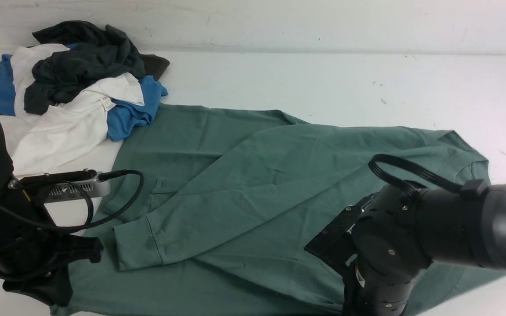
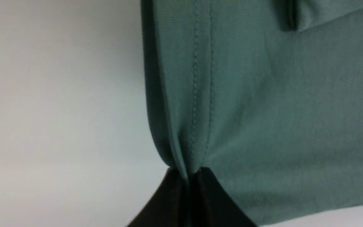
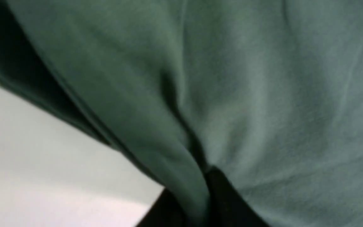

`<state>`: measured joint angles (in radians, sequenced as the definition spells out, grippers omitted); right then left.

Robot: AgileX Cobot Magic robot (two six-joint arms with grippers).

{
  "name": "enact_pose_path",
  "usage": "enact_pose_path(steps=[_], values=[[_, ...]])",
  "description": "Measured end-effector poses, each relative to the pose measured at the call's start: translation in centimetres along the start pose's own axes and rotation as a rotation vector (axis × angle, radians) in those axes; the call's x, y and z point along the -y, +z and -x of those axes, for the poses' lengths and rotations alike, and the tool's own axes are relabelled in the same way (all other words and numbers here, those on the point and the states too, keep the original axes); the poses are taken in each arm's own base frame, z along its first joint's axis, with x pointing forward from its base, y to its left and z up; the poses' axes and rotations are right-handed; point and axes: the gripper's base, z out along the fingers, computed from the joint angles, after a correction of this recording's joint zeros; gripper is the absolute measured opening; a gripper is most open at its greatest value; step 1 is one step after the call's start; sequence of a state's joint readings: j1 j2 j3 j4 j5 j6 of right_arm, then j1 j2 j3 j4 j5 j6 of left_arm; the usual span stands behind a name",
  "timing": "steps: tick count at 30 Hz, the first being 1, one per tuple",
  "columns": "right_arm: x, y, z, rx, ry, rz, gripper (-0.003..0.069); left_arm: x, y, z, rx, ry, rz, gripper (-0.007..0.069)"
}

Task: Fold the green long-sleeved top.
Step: Use both arms simultaneously to clamp the lower edge of the clothing fabric, then use both arms to drag the lower edge of the fabric forward and fold it over the upper edge

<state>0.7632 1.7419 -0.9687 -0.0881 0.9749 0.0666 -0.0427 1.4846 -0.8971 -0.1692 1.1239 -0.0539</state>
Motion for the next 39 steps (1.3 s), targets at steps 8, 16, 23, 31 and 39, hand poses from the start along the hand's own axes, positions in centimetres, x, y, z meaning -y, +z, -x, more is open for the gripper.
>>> enact_pose_path(steps=[8,16,23,31,39], values=[[0.0,-6.6,-2.9,0.076,-0.006,0.002,0.0015,1.0,-5.5,-2.9,0.174,0.012,-0.077,0.0016],[5.9,-14.4,-0.9,0.281,0.092,-0.105,0.0015,2.7,-12.2,0.9,0.396,0.011,-0.139,0.0016],[13.1,-15.4,5.4,0.35,0.116,-0.128,0.0015,4.0,-13.3,10.2,0.444,-0.009,-0.146,0.0016],[18.5,-11.7,12.9,0.418,0.156,-0.173,0.0015,4.1,-10.3,20.2,0.482,-0.06,-0.092,0.0016],[20.3,-5.5,17.9,0.447,0.154,-0.182,0.003,3.9,-5.0,26.5,0.49,-0.068,-0.064,0.0017]])
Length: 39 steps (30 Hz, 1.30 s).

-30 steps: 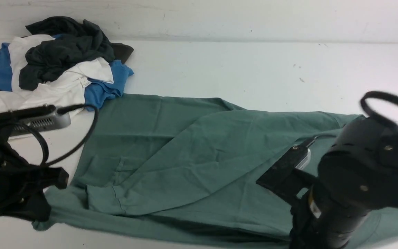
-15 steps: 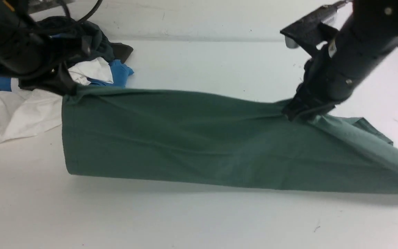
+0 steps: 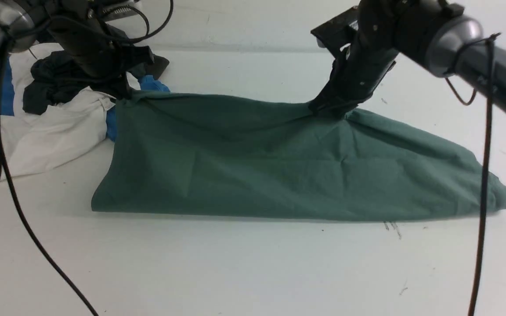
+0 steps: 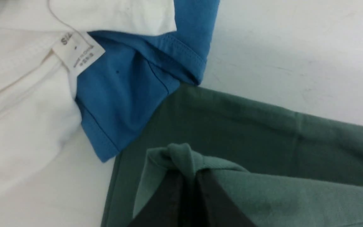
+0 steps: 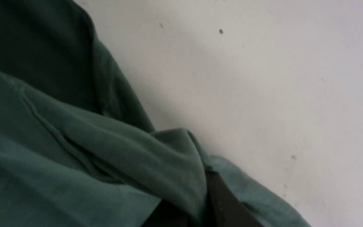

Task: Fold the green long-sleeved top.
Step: Use both arms to drag the lower edge of the fabric forward and fold it over the upper edge, then use the right arm to clamp the right edge of the fabric

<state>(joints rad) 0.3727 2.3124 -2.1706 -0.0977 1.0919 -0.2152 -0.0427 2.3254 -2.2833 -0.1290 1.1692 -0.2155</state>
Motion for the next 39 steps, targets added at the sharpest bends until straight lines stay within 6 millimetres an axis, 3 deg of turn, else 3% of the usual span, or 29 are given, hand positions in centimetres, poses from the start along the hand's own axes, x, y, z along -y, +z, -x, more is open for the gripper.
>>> enact_pose_path(steps=[6,11,15,18,19,22,24,25,27,28,29,30,32,33,35,39], values=[[-0.3,2.8,0.0,0.039,0.013,-0.011,0.0108,-0.7,2.3,0.2,0.012,0.016,0.049,0.0061],[0.1,3.2,0.3,0.082,0.073,-0.054,0.0269,-1.1,2.5,0.8,0.082,0.006,0.088,0.0187],[0.3,2.2,0.0,0.032,0.108,-0.067,0.0394,-1.1,2.1,0.8,0.078,-0.002,0.094,0.0293],[0.2,0.5,-0.4,-0.044,0.116,-0.069,0.0428,-0.9,1.3,0.5,0.032,-0.004,0.083,0.0296],[0.2,-1.0,-0.4,-0.069,0.121,-0.068,0.0431,-0.6,0.8,0.3,0.004,0.006,0.07,0.0278],[0.4,-4.0,-0.1,-0.065,0.118,-0.071,0.0396,0.4,-0.7,0.0,-0.024,0.073,0.012,0.0174],[1.3,-6.3,0.0,-0.032,0.133,-0.071,0.0314,1.8,-2.1,-0.2,-0.01,0.156,-0.03,0.0074],[1.4,-6.7,0.0,-0.025,0.136,-0.071,0.0292,2.1,-2.1,-0.3,-0.009,0.167,-0.035,0.0066],[3.8,-8.7,-1.0,-0.006,0.215,-0.05,0.0124,4.2,-3.5,-1.0,0.001,0.264,-0.07,0.0009],[5.0,-9.2,-1.8,-0.01,0.256,-0.04,0.0069,5.0,-3.9,-1.5,-0.003,0.292,-0.078,0.0001],[5.3,-9.4,-1.9,-0.006,0.264,-0.04,0.0069,5.1,-4.1,-1.6,-0.002,0.295,-0.081,-0.0001],[7.7,-9.5,-4.0,-0.039,0.342,-0.03,0.0015,6.2,-4.0,-2.7,-0.033,0.331,-0.093,-0.0004],[10.1,-9.4,-6.2,-0.073,0.421,-0.026,0.0,7.0,-3.8,-4.0,-0.076,0.356,-0.098,-0.0004],[10.3,-9.3,-6.6,-0.083,0.428,-0.027,-0.0001,7.1,-3.6,-4.2,-0.084,0.358,-0.097,-0.0004],[13.2,-8.6,-9.7,-0.142,0.527,-0.029,0.0013,7.5,-2.2,-6.1,-0.165,0.382,-0.09,-0.0004],[15.0,-7.5,-12.8,-0.208,0.63,-0.019,0.0104,6.7,0.8,-8.4,-0.287,0.397,-0.033,-0.0004]])
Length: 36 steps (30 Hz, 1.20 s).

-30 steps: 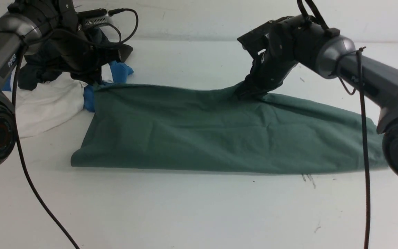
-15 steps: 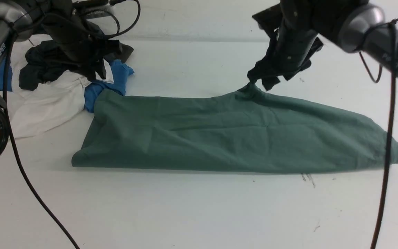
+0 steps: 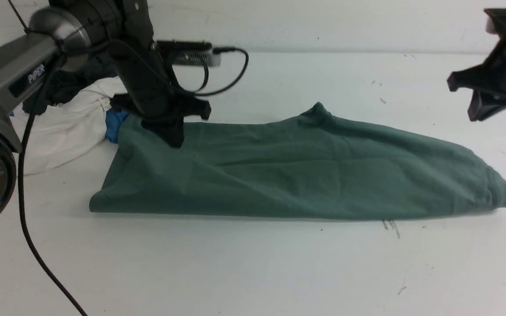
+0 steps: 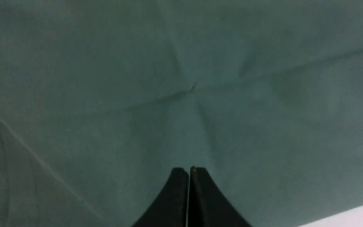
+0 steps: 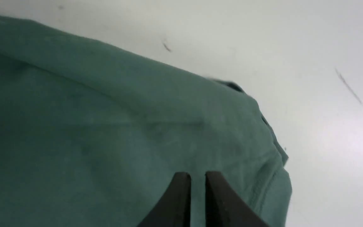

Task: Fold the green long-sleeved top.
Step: Use the right arm to clamp the right edge of the fabric

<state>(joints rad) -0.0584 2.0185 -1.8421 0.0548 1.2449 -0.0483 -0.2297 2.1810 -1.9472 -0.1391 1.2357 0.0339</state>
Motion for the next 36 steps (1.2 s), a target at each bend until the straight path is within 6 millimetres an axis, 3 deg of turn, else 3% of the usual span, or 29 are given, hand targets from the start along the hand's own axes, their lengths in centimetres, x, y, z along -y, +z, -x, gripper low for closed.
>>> enact_pose_path(steps=[4,5,7,9,10,15,19,23,24,26,30,32,34,36], values=[[1.9,1.5,-1.3,-0.063,0.056,-0.011,0.0246,-0.9,3.0,-0.9,-0.09,0.009,0.057,-0.0004],[2.0,1.5,-1.3,-0.067,0.058,-0.012,0.0255,-1.0,3.1,-0.9,-0.094,0.01,0.059,-0.0004],[3.2,2.7,-2.5,-0.119,0.079,-0.035,0.037,-1.4,4.6,-1.1,-0.128,0.01,0.087,-0.0004],[3.8,3.3,-3.1,-0.146,0.094,-0.048,0.041,-1.6,5.2,-1.1,-0.139,0.007,0.097,-0.0004],[4.5,3.9,-3.9,-0.18,0.123,-0.061,0.0474,-1.7,5.9,-1.2,-0.154,-0.002,0.101,-0.0004],[5.1,4.7,-4.7,-0.208,0.16,-0.063,0.0573,-1.7,5.7,-1.2,-0.148,-0.024,0.105,-0.0004],[4.8,6.2,-4.5,-0.192,0.177,-0.015,0.0589,-1.3,3.0,-1.1,-0.09,-0.028,0.106,-0.0004],[4.9,8.7,-4.4,-0.203,0.19,0.0,0.0589,-0.7,-2.2,-1.2,0.022,-0.019,0.105,-0.0004],[4.9,8.9,-4.4,-0.206,0.19,0.0,0.0589,-0.6,-2.5,-1.3,0.028,-0.019,0.105,-0.0004],[5.0,10.1,-4.3,-0.216,0.186,0.001,0.0589,-0.1,-6.3,-1.8,0.106,-0.012,0.105,-0.0004],[4.9,11.2,-4.3,-0.218,0.167,0.017,0.0562,0.3,-9.4,-2.5,0.174,-0.011,0.103,-0.0004],[4.7,11.3,-4.1,-0.208,0.14,0.049,0.0447,0.5,-11.8,-3.2,0.226,-0.008,0.105,-0.0004],[4.6,11.4,-4.1,-0.207,0.125,0.062,0.0323,0.6,-12.9,-3.5,0.25,-0.005,0.115,-0.0004],[4.5,11.5,-4.1,-0.208,0.106,0.079,0.0126,0.5,-14.0,-3.9,0.274,-0.015,0.141,-0.0004]])
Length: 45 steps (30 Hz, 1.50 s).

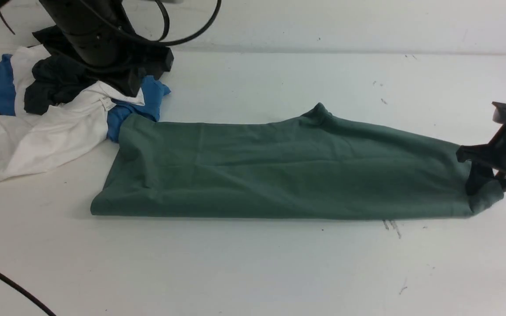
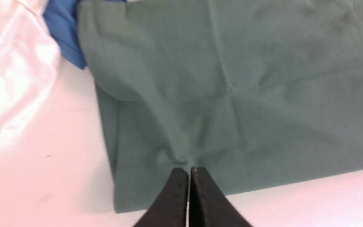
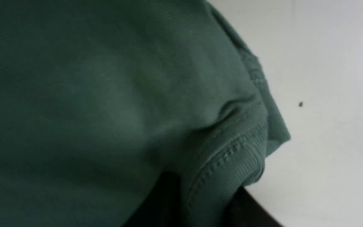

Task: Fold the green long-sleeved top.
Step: Use the right arm to clamp the right edge of the fabric, then use the right arm to drag the right edge of the fabric to the left and folds it over the left edge

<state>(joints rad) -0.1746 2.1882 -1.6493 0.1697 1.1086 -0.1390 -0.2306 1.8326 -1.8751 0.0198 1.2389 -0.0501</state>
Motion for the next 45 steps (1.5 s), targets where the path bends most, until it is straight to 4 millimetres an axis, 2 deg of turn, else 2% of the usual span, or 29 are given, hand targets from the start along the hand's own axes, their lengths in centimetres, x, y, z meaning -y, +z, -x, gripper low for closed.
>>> enact_pose_path(steps=[2,7,8,9,12,13,14,15,18,19,28,29,30,32,33,34,36,38,40,45], values=[[0.1,-0.1,-0.1,-0.008,-0.003,0.001,0.0043,-0.3,-0.6,0.0,0.013,-0.009,0.032,-0.0004],[2.0,-1.7,-0.6,-0.026,0.036,-0.089,0.003,-0.6,-1.2,-0.1,0.029,-0.02,0.067,-0.0004],[3.3,-3.2,-0.9,-0.006,0.067,-0.156,0.003,-0.7,-1.4,-0.2,0.031,-0.02,0.069,-0.0004],[3.4,-3.6,-0.9,0.001,0.07,-0.164,0.003,-0.7,-1.5,-0.2,0.032,-0.02,0.068,-0.0004],[5.3,-7.3,-1.5,0.067,0.116,-0.269,0.003,-0.7,-1.0,-0.8,0.003,-0.019,0.07,-0.0004],[5.4,-7.3,-1.5,0.067,0.117,-0.272,0.003,-0.7,-0.8,-0.9,-0.004,-0.021,0.07,-0.0004],[5.3,-8.9,-1.7,0.101,0.117,-0.292,0.003,-0.7,-0.2,-1.4,-0.03,-0.023,0.069,-0.0004],[5.2,-9.5,-1.8,0.117,0.116,-0.295,0.003,-0.6,0.3,-1.6,-0.05,-0.026,0.065,-0.0004],[4.9,-10.6,-1.9,0.143,0.118,-0.29,0.003,-0.2,2.0,-2.3,-0.108,-0.039,0.02,-0.0004],[4.9,-10.7,-1.9,0.144,0.118,-0.29,0.003,-0.2,2.0,-2.3,-0.109,-0.04,0.02,-0.0004],[4.7,-10.8,-2.1,0.134,0.131,-0.271,0.003,4.2,9.8,-1.1,-0.093,-0.038,-0.353,-0.0004],[4.7,-10.8,-2.1,0.134,0.132,-0.271,0.003,4.8,10.9,-1.1,-0.088,-0.021,-0.375,-0.0004],[4.7,-10.8,-2.1,0.134,0.132,-0.271,0.003,4.9,11.1,-1.1,-0.087,-0.015,-0.375,-0.0004],[4.7,-10.8,-2.1,0.134,0.133,-0.269,0.003,6.2,13.7,-1.1,-0.066,0.004,-0.399,-0.0004],[4.7,-10.8,-2.1,0.134,0.133,-0.269,0.003,6.3,13.9,-1.1,-0.064,0.005,-0.401,-0.0004],[4.7,-10.8,-2.1,0.134,0.133,-0.269,0.003,6.8,15.7,-1.2,-0.061,0.0,-0.401,-0.0004],[4.7,-10.8,-2.1,0.136,0.132,-0.269,0.003,6.9,16.7,-1.3,-0.064,-0.006,-0.397,-0.0004],[4.7,-10.8,-2.1,0.139,0.132,-0.27,0.003,6.9,19.1,-2.0,-0.097,-0.013,-0.382,-0.0004],[4.7,-10.8,-2.0,0.143,0.13,-0.27,0.003,6.4,20.5,-2.4,-0.125,0.001,-0.348,-0.0004],[4.7,-10.8,-2.0,0.139,0.108,-0.271,0.003,4.6,21.0,-2.6,-0.152,-0.05,-0.261,-0.0004]])
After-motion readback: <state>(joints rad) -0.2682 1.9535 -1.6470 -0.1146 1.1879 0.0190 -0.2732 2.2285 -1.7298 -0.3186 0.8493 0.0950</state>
